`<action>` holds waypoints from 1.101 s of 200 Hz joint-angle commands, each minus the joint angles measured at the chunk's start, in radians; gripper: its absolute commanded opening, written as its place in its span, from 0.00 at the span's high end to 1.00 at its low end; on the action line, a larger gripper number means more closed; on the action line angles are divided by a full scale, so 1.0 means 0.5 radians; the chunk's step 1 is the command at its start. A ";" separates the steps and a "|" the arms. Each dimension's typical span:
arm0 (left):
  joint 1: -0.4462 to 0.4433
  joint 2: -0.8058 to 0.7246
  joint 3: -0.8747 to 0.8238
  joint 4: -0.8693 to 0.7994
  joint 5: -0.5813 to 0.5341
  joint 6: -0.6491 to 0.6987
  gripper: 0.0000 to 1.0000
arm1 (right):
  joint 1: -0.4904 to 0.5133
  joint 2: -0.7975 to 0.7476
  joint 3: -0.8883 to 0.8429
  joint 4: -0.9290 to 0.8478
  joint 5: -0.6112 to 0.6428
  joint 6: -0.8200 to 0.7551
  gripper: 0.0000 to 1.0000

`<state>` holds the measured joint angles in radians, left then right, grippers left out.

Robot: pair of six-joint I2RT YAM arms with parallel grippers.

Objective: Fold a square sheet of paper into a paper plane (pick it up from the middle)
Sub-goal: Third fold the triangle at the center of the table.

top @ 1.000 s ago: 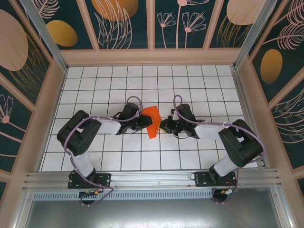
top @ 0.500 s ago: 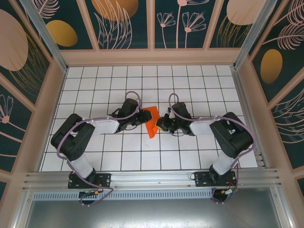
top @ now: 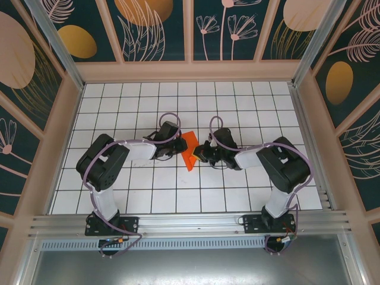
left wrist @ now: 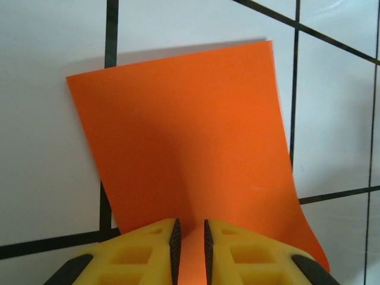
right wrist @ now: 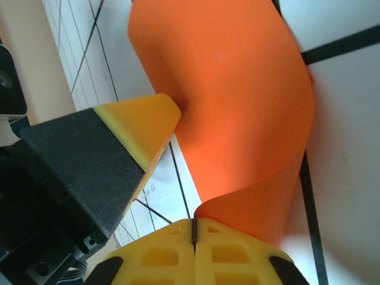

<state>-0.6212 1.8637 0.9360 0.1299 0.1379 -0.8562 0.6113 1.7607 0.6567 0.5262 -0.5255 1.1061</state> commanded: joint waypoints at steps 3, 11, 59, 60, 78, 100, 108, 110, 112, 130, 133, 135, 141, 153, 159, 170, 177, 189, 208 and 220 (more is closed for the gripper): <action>-0.011 0.057 0.061 -0.091 -0.034 0.050 0.79 | 0.023 0.046 0.053 0.086 -0.035 0.006 0.97; -0.011 0.062 0.061 -0.095 -0.031 0.055 0.80 | 0.023 0.054 0.060 0.091 -0.039 -0.003 0.97; -0.011 0.089 0.061 -0.093 -0.012 0.095 0.82 | 0.029 0.116 0.110 0.127 -0.051 -0.015 0.97; -0.010 0.089 0.061 -0.092 -0.010 0.095 0.82 | 0.029 0.118 0.111 0.128 -0.052 -0.015 0.97; -0.009 0.101 0.063 -0.087 0.000 0.102 0.82 | 0.032 0.144 0.129 0.133 -0.055 -0.017 0.97; -0.010 0.106 0.061 -0.080 0.012 0.102 0.83 | 0.031 0.166 0.143 0.134 -0.050 -0.021 0.97; -0.011 0.108 0.061 -0.079 0.013 0.102 0.83 | 0.032 0.172 0.142 0.137 -0.048 -0.020 0.97; -0.011 0.108 0.061 -0.080 0.012 0.102 0.83 | 0.032 0.174 0.143 0.138 -0.049 -0.019 0.97; -0.010 0.107 0.061 -0.079 0.012 0.104 0.83 | 0.031 0.175 0.143 0.142 -0.046 -0.019 0.97; -0.009 0.107 0.061 -0.080 0.014 0.103 0.84 | 0.035 0.192 0.149 0.162 -0.043 -0.015 0.97; -0.010 0.108 0.061 -0.079 0.013 0.105 0.84 | 0.035 0.194 0.153 0.165 -0.041 -0.017 0.97; -0.009 0.108 0.061 -0.079 0.014 0.106 0.84 | 0.034 0.196 0.155 0.163 -0.044 -0.017 0.97; -0.009 0.108 0.061 -0.082 0.013 0.105 0.84 | 0.035 0.204 0.161 0.168 -0.046 -0.021 0.97; -0.010 0.108 0.061 -0.082 0.013 0.106 0.84 | 0.035 0.220 0.171 0.169 -0.059 -0.031 0.97; -0.010 0.105 0.062 -0.086 0.013 0.108 0.85 | 0.034 0.227 0.174 0.171 -0.063 -0.035 0.97; -0.011 0.104 0.061 -0.085 0.012 0.106 0.85 | 0.038 0.232 0.182 0.172 -0.066 -0.045 0.97; -0.009 0.104 0.061 -0.086 0.013 0.107 0.85 | 0.036 0.236 0.187 0.168 -0.068 -0.051 0.97; -0.010 0.104 0.061 -0.088 0.010 0.107 0.85 | 0.038 0.244 0.198 0.149 -0.066 -0.064 0.97; -0.009 0.101 0.061 -0.088 0.013 0.107 0.86 | 0.038 0.256 0.197 0.146 -0.063 -0.068 0.97; -0.010 0.099 0.060 -0.089 0.011 0.107 0.86 | 0.041 0.269 0.201 0.145 -0.070 -0.075 0.97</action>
<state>-0.6212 1.8854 0.9596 0.1226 0.1333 -0.8185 0.6239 1.8694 0.7326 0.5793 -0.5488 1.0977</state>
